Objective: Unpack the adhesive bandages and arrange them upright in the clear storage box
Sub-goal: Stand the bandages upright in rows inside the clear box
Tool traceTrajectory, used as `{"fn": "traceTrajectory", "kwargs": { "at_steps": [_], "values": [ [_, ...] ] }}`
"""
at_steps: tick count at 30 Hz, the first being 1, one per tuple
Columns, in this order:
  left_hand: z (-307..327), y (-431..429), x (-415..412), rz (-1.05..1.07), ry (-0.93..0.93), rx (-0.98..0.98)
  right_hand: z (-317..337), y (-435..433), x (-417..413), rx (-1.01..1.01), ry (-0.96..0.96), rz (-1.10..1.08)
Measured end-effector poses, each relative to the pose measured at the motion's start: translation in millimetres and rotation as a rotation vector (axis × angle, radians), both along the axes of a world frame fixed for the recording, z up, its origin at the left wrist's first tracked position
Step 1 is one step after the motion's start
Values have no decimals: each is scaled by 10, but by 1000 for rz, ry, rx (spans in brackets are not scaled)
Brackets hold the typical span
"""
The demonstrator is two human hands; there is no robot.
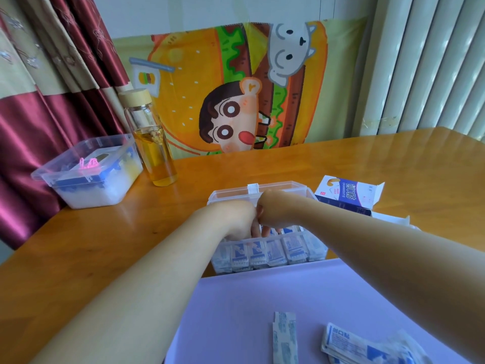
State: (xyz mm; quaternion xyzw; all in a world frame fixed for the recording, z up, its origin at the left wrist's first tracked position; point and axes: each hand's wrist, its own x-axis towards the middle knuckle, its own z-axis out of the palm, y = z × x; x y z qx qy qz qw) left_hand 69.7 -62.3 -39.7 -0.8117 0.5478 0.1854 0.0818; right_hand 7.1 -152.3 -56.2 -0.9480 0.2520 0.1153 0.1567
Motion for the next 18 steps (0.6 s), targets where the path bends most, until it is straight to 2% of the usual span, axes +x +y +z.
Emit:
{"fn": "traceTrajectory", "kwargs": {
  "at_steps": [3, 7, 10, 14, 18],
  "values": [
    [-17, -1, 20, 7, 31, -10, 32, -19, -17, 17, -3, 2],
    [-61, -19, 64, 10, 12, -1, 48, -22, -82, -177, 121, 135],
    [-81, -32, 73, 4, -8, 10, 37, -13, -103, -263, 141, 186],
    [-55, -20, 59, 10, 9, -8, 82, 4, -129, -259, 89, 168],
    [81, 70, 8, 33, 42, -142, 265, 40, -286, -199, -111, 85]
  ]
}}
